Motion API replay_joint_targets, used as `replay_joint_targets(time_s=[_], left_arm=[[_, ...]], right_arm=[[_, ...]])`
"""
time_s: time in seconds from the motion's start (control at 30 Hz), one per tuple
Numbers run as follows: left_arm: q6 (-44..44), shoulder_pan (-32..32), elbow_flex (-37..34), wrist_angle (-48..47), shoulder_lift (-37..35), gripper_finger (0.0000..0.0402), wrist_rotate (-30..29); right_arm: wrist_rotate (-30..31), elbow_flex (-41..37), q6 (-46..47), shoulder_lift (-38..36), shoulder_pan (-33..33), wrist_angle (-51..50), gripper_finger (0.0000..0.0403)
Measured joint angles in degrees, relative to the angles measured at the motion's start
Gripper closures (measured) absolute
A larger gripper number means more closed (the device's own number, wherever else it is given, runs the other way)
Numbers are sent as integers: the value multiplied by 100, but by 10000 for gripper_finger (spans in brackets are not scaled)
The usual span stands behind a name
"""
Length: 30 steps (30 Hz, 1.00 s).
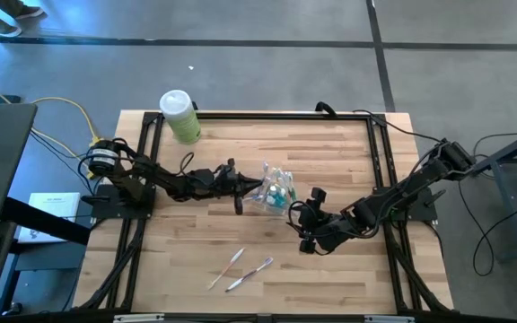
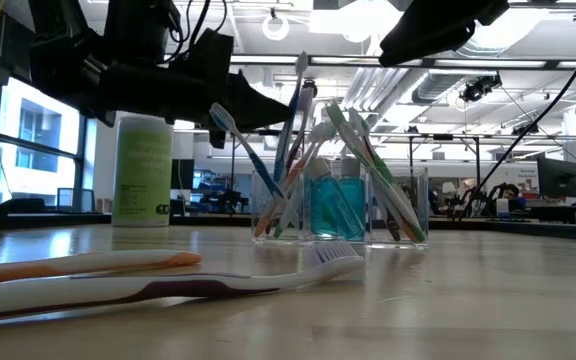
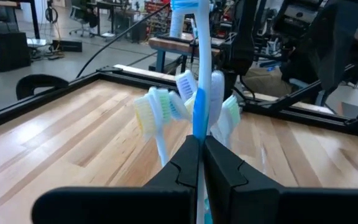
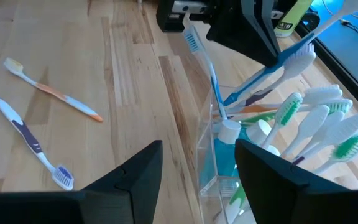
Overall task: Pick & Place toothbrushing station
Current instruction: Put the blue toothbrush into the transparent organizer
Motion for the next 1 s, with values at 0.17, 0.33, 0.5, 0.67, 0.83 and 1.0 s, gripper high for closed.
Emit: replay_joint_targets(time_s=[0.17, 0.33, 0.5, 0.67, 0.83, 1.0], left_arm=[[118, 2, 2, 147, 235, 399, 85], [216, 2, 4, 234, 348, 399, 107], [718, 2, 4, 227, 348, 399, 359], [1024, -3, 4, 253, 349, 399, 381], [958, -2, 4, 547, 359, 399, 352], [852, 2, 4, 589, 359, 399, 296]], right_arm=[[0, 0, -1, -2, 0, 9, 210], [0, 0, -20, -2, 0, 48, 210], [-2, 0, -37, -2, 0, 45, 210], [0, 0, -43, -2, -15, 45, 210], [0, 0, -44, -2, -15, 44, 210], [0, 0, -44, -2, -15, 44, 210]])
